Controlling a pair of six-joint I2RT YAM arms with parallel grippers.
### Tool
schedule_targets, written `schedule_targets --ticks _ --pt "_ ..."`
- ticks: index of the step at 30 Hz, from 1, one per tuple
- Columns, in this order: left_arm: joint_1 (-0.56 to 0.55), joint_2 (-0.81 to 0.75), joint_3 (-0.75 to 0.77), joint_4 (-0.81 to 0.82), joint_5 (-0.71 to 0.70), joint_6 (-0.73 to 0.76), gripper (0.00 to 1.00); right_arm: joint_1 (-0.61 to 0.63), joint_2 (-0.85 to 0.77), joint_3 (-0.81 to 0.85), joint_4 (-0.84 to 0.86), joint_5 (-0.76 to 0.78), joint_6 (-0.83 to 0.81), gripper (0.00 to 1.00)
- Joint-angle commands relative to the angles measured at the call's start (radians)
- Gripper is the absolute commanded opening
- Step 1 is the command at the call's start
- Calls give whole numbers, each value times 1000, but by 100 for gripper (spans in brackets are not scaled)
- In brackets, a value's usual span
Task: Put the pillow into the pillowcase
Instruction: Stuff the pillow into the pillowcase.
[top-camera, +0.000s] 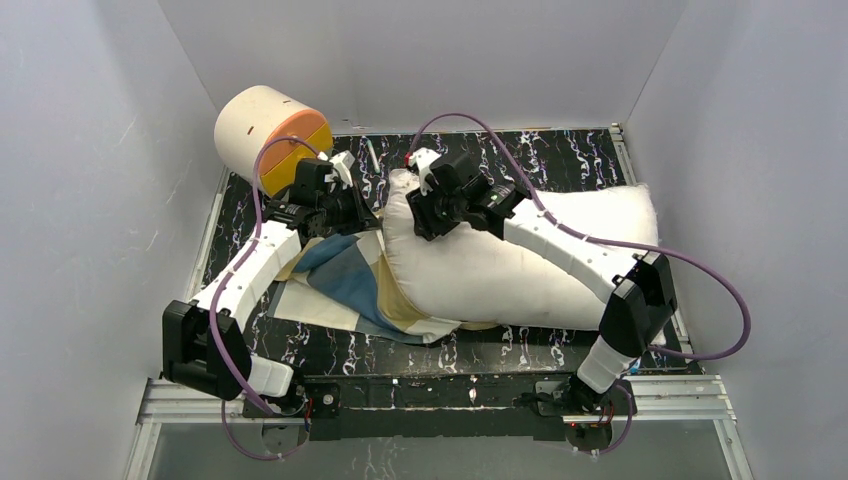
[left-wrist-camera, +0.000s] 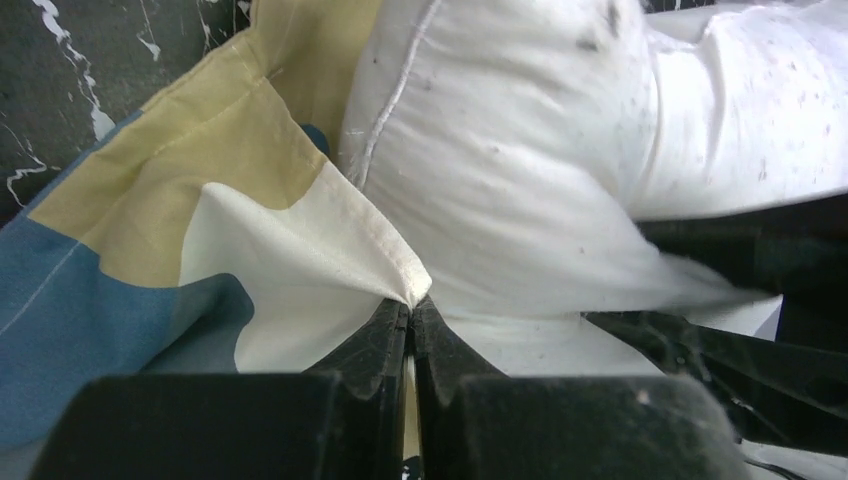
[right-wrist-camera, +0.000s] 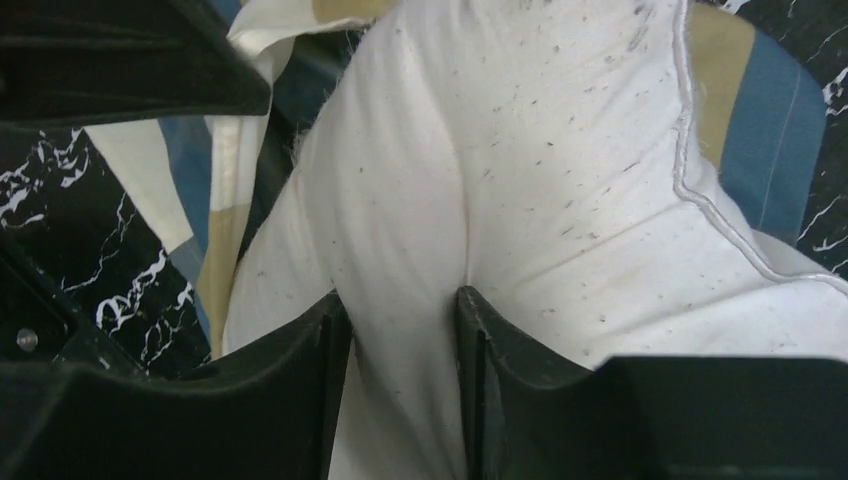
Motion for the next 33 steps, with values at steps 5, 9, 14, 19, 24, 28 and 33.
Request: schedule_targets --ticks 5,9,14,19,24,28,33 --pt "7 10 -35 55 -45 33 0 -108 -44 33 239 -94 7 72" --pt "6 41 -19 59 -42 36 0 -174 19 79 242 -143 -11 91" --pt "7 42 -20 59 -46 38 0 -240 179 293 122 -236 -41 98" --pt "6 42 -36 54 -51 39 0 -292 450 594 -96 -336 -80 98" --pt "6 38 -59 56 -44 35 0 -309 654 792 -253 -458 -144 98" --pt "5 34 -61 46 -88 24 0 -311 712 797 -314 -645 -198 79" --pt "8 66 9 19 -109 10 0 -294 605 627 -323 -662 -208 23"
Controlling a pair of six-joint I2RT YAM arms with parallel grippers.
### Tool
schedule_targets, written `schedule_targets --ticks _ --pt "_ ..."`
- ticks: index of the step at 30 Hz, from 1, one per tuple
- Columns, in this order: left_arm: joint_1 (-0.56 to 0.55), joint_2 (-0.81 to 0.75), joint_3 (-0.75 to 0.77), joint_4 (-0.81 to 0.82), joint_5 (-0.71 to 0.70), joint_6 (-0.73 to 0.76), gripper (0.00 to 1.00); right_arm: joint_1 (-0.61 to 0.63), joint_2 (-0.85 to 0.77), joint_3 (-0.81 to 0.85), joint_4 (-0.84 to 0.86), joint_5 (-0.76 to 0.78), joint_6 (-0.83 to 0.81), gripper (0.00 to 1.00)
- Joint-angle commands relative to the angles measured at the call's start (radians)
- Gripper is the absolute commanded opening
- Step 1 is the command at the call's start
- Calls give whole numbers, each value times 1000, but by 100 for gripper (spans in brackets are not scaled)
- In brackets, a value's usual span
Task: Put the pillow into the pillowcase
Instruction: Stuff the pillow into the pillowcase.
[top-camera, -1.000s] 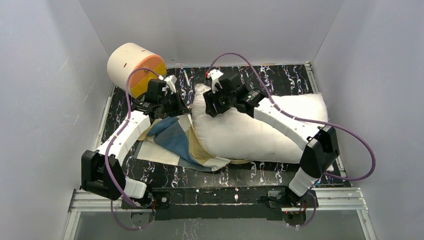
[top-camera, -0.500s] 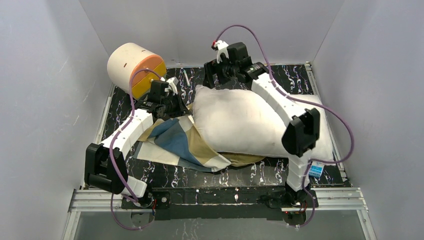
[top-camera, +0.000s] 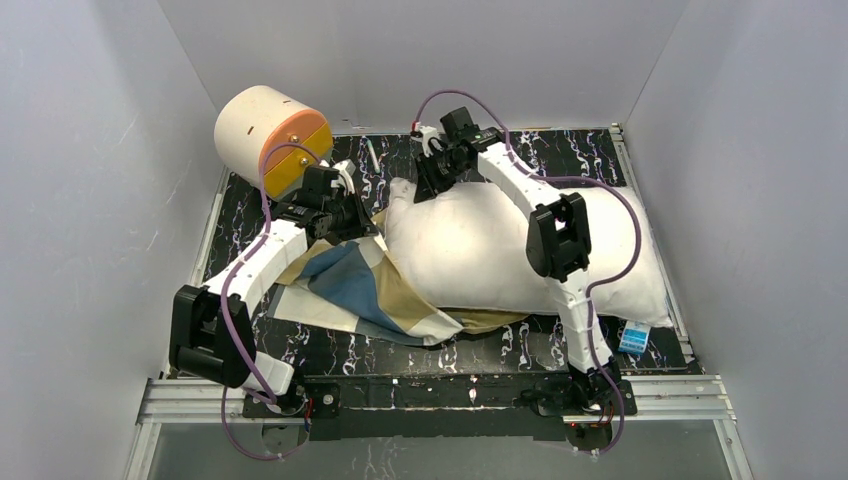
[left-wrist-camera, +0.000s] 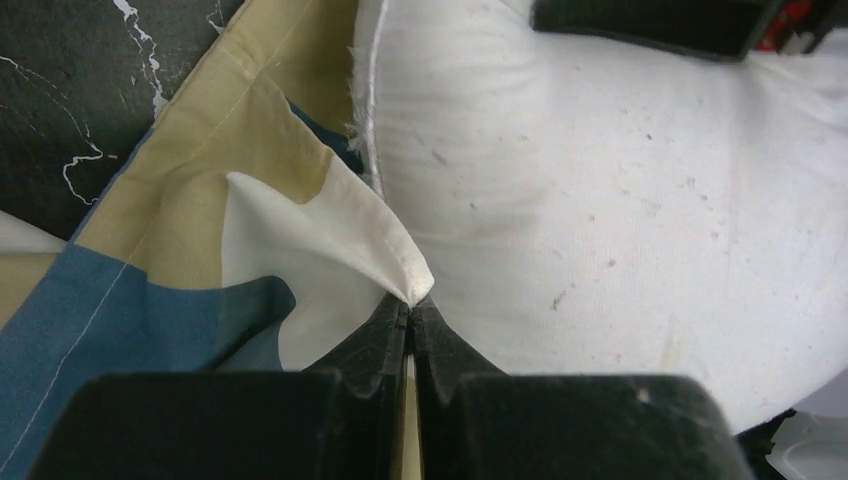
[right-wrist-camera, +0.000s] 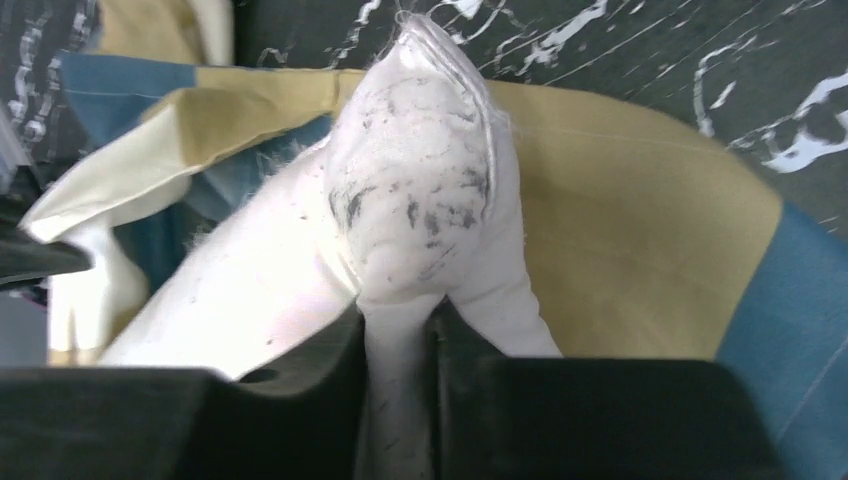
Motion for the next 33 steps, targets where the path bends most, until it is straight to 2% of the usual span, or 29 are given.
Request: schedule_targets --ticks 1,2,3,5,8,13,16,19,23,27,31,33 --pt "7 20 92 -53 -24 -8 0 30 -166 -157 -107 -94 -69 15" --pt "7 29 119 -70 -29 -5 0 31 -221 -211 -101 -83 -78 6" --pt "8 35 140 -91 -44 -7 0 34 -260 -261 -92 -83 -79 1" --pt "8 39 150 -142 -66 -12 0 42 -330 -337 -82 -79 -84 1" --pt "9 25 126 -256 -92 -13 0 68 -428 -457 -71 47 -87 1" --pt "10 -73 52 -359 -93 18 39 79 -543 -619 31 86 -48 1" --pt "9 -100 76 -396 -115 50 48 92 -583 -662 66 103 -19 1" --pt "9 -84 110 -400 -129 56 53 109 -626 -716 112 116 -5 1" --pt "9 -32 111 -378 -18 16 57 116 -659 -765 137 140 13 1" --pt "7 -29 30 -332 37 -43 61 122 -672 -786 159 143 36 1" --pt "-10 -68 -93 -220 95 -148 62 129 -668 -787 174 146 44 1" --pt "-26 -80 -147 -157 99 -202 66 132 -666 -787 172 151 44 1"
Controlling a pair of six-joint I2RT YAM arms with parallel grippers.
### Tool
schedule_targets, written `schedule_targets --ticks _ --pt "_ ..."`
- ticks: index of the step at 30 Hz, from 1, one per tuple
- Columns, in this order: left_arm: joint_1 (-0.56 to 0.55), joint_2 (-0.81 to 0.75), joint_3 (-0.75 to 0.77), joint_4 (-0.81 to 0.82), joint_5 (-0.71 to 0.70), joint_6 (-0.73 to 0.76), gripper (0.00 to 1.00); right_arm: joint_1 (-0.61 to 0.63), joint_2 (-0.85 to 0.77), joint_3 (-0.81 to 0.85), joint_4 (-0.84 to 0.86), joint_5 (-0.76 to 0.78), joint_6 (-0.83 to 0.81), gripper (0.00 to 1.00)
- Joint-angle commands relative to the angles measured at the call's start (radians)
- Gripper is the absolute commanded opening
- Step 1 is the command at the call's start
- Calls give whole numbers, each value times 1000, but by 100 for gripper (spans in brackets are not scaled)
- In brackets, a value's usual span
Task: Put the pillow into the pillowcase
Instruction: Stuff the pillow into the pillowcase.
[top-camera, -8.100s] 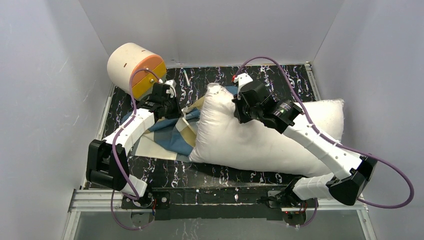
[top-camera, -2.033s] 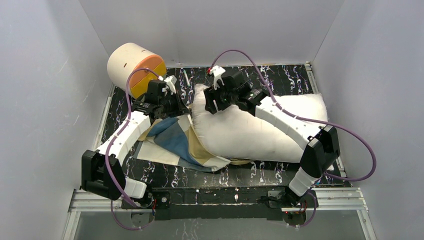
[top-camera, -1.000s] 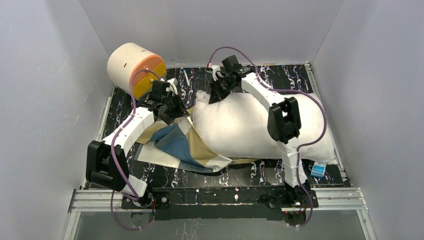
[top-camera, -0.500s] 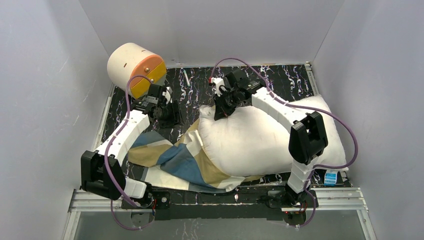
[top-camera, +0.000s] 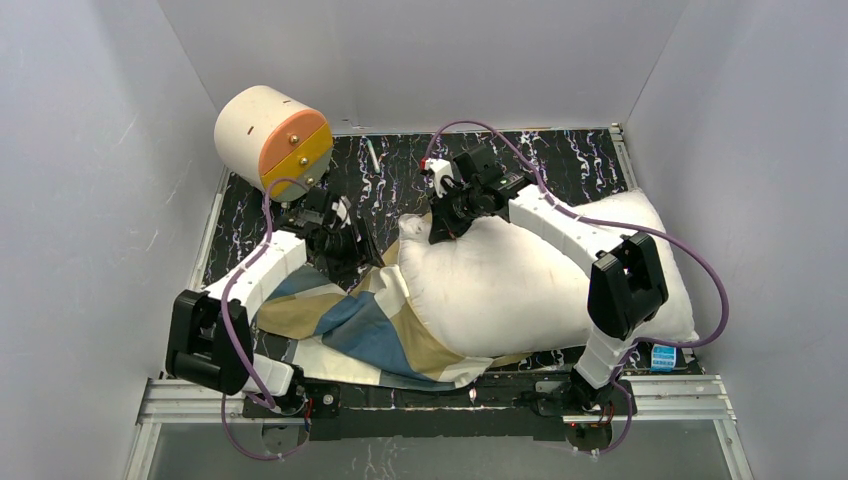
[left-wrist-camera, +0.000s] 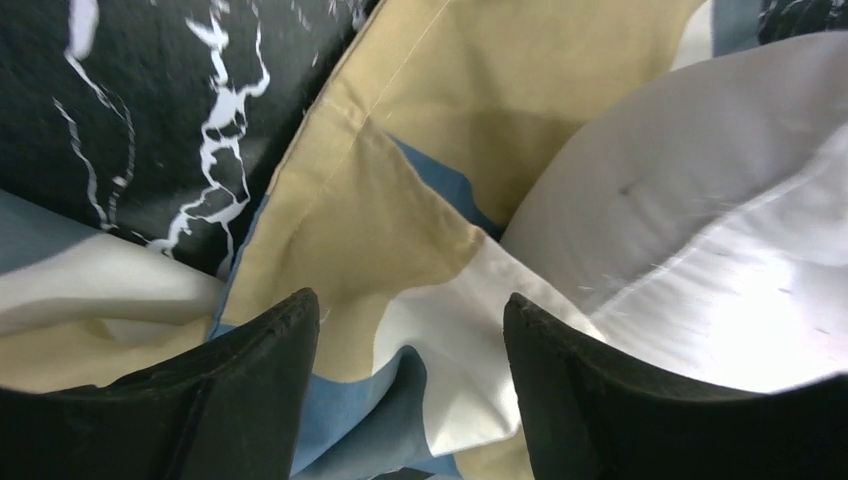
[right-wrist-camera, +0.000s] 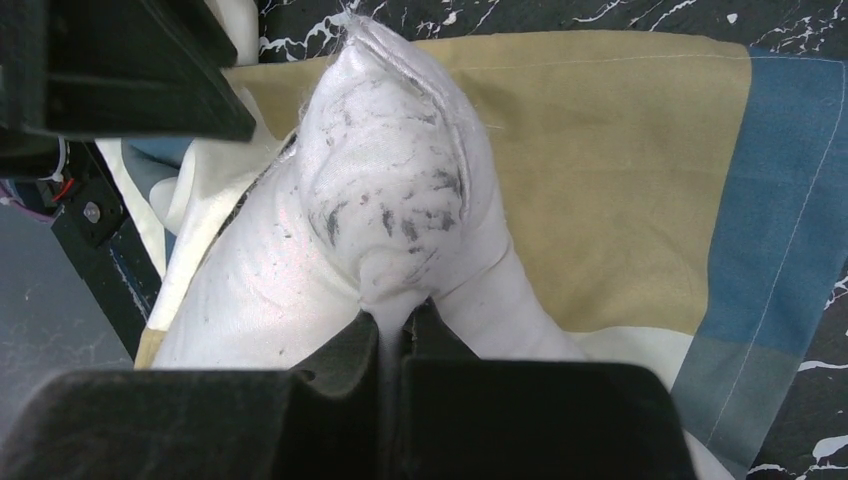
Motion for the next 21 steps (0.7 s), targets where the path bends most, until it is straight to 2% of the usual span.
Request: schedule_targets --ticks 1,3,4,5,7,8,9,12,16,21 --pt "-40 -49 -112 117 69 -138 68 10 -30 -9 -36 22 21 1" --pt "-62 -42 -146 161 73 -167 69 12 -36 -15 -37 29 15 1" --pt "-66 -40 -159 185 80 -183 63 13 -40 -17 -37 37 10 1" --pt "-66 -38 -164 204 84 -188 54 11 -41 -14 -38 47 9 1" --pt "-67 -27 -143 225 65 -172 18 10 -46 5 -56 54 4 1" --pt "-66 -18 -111 225 44 -155 4 12 -47 15 -68 51 3 1" --pt "-66 -5 -71 226 24 -134 0 13 -51 26 -81 40 3 1" --pt "-65 39 101 235 -18 -69 0 16 -63 35 -114 -20 19 1" --pt "-64 102 307 209 -76 -32 0 53 -106 -22 -131 -4 14 1" --pt "-63 123 381 200 -135 -16 0 112 -137 -93 -99 2 7 1"
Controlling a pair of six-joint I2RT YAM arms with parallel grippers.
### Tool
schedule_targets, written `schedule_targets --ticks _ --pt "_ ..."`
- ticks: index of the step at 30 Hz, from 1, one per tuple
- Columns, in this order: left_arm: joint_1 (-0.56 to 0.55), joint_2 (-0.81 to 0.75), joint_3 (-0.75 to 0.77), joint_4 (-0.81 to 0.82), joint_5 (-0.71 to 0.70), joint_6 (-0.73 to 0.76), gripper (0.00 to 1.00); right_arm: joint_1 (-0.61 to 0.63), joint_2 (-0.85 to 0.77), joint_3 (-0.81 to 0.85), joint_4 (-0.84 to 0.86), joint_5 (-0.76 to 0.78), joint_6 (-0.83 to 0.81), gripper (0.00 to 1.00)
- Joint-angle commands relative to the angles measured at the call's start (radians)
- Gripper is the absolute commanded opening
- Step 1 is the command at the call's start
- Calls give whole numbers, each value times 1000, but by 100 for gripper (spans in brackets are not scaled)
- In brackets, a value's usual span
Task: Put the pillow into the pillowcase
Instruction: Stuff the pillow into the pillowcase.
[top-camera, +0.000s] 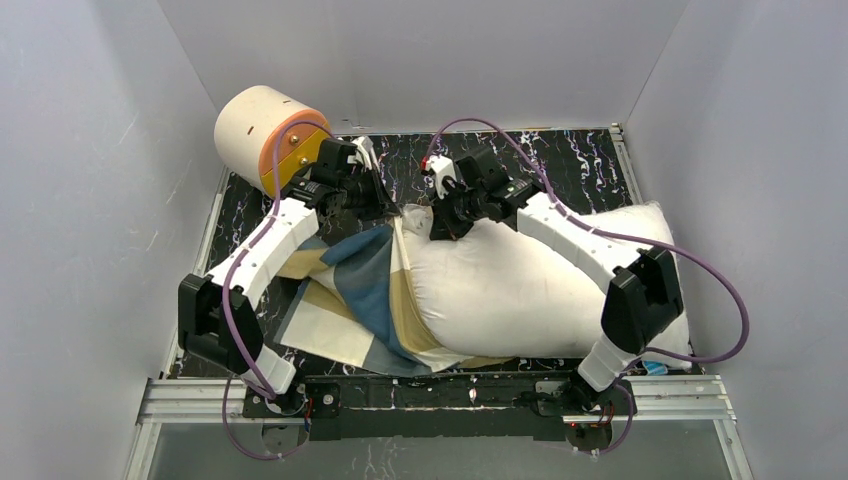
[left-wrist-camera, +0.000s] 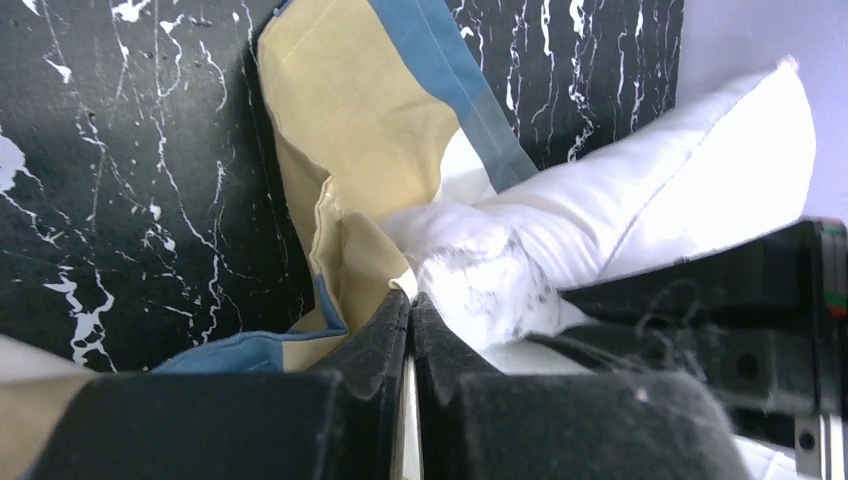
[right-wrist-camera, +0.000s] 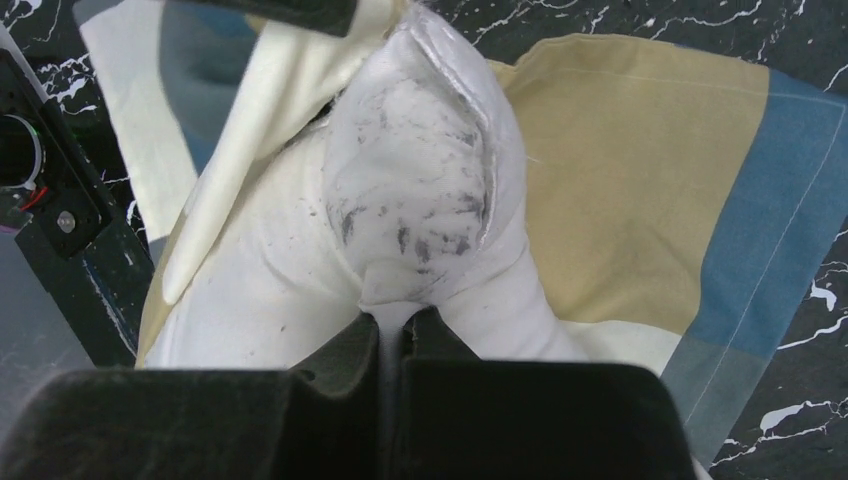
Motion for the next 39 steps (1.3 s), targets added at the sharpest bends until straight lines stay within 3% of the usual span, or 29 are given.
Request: schedule_targets --ticks 1,6,14,21,25,31,36,39 --pt "25 12 71 66 -134 39 0 91 -69 -78 -106 -67 21 1" --pt "29 25 46 90 -171 76 0 124 -94 -155 -55 -113 30 1" --pt "67 78 99 165 -103 58 0 146 -30 -99 -203 -144 3 1" --pt "72 39 106 398 118 -122 0 145 7 -69 11 -92 132 1" --pt "72 51 193 430 181 -198 0 145 62 -36 63 -73 195 1" --pt "76 61 278 346 130 -139 0 144 44 -114 174 -75 246 1" --pt "84 35 183 467 156 -210 0 138 3 -190 246 -32 272 1" --pt "83 13 131 460 166 -168 0 135 -28 -236 322 10 282 1"
